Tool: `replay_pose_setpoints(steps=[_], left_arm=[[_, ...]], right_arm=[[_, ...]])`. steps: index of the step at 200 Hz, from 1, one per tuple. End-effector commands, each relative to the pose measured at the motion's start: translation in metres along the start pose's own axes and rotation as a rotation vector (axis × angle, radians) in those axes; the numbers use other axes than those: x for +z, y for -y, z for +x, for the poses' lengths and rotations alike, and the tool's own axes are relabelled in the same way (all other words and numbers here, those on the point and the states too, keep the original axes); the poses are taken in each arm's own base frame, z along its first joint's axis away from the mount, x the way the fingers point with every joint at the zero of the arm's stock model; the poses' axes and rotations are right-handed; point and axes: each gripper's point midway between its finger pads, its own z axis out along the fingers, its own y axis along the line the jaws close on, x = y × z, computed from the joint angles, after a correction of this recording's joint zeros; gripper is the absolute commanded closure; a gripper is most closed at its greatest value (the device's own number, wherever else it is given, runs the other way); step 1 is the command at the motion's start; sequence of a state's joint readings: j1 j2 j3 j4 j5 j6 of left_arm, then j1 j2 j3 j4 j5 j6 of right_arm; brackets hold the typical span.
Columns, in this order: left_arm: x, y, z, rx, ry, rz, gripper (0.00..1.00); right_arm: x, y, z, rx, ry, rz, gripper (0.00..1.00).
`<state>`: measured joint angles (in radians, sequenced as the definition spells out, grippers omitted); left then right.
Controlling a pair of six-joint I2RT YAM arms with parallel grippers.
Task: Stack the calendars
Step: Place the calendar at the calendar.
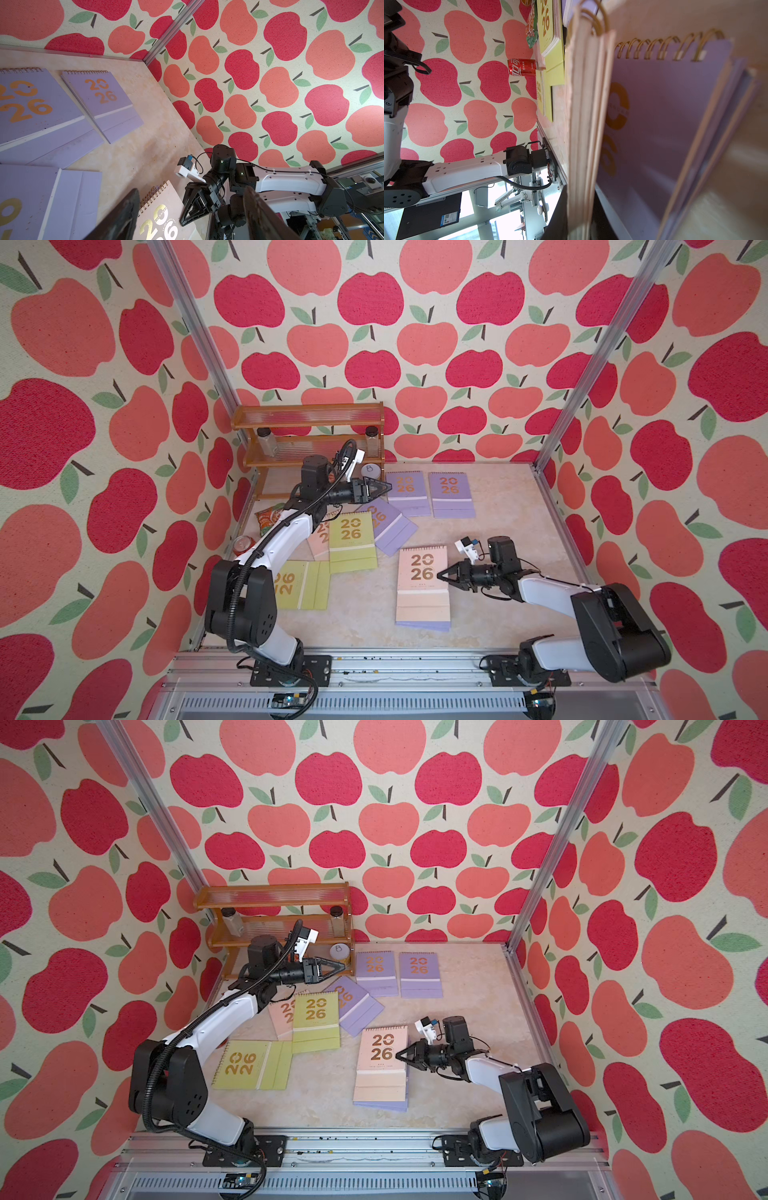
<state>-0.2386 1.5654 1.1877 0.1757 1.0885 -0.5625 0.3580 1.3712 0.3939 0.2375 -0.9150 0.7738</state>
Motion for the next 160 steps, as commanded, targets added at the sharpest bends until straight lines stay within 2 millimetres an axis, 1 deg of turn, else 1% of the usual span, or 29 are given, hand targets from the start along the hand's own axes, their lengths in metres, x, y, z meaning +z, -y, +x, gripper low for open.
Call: replay_pose_setpoints(steps=[1,66,108,160], left_arm=[[0.001,0.003,-0.003,0.014,0.007,0.010,0.23],[0.002,0.004,-0.003,0.016,0.006,0.012,0.23],[0.002,0.002,-0.001,0.011,0.005,0.010,0.23],[0.003,0.003,-0.001,0.013,0.004,0.011,0.23]], right_arm=[[0.001,0.020,0.011,0.046,-0.021,0.076,0.80],[0.000,0.021,0.007,0.041,-0.005,0.097,0.66],[-0.003,0.022,0.004,0.039,0.007,0.128,0.65],[-0.011,0.025,0.003,0.019,0.025,0.211,0.62]])
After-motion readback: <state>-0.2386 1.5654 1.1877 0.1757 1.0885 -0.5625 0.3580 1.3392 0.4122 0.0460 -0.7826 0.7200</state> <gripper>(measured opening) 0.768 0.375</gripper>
